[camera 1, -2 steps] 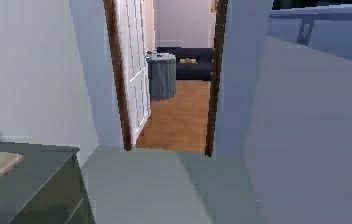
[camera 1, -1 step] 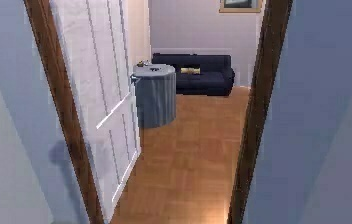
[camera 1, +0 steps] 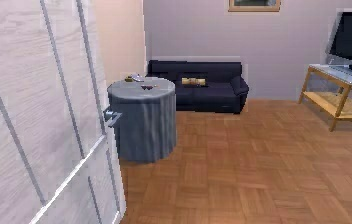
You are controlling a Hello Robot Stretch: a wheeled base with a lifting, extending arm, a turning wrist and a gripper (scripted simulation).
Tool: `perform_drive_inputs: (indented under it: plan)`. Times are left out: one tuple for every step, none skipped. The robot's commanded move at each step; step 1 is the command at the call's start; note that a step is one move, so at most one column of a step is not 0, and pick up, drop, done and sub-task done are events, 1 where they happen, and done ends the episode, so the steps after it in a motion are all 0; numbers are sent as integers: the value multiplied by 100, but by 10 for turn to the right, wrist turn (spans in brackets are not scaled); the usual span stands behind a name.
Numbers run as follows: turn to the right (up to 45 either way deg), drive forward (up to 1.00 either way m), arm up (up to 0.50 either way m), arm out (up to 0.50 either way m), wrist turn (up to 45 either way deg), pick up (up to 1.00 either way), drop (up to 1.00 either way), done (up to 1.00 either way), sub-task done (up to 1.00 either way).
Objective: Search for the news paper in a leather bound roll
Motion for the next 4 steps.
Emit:
perform_drive_inputs:
  plan:
    - [90,0,0,0,0,0,0,0,0]
    - [0,100,0,0,0,0,0,0,0]
    - [30,0,0,0,0,0,0,0,0]
    - [0,60,0,0,0,0,0,0,0]
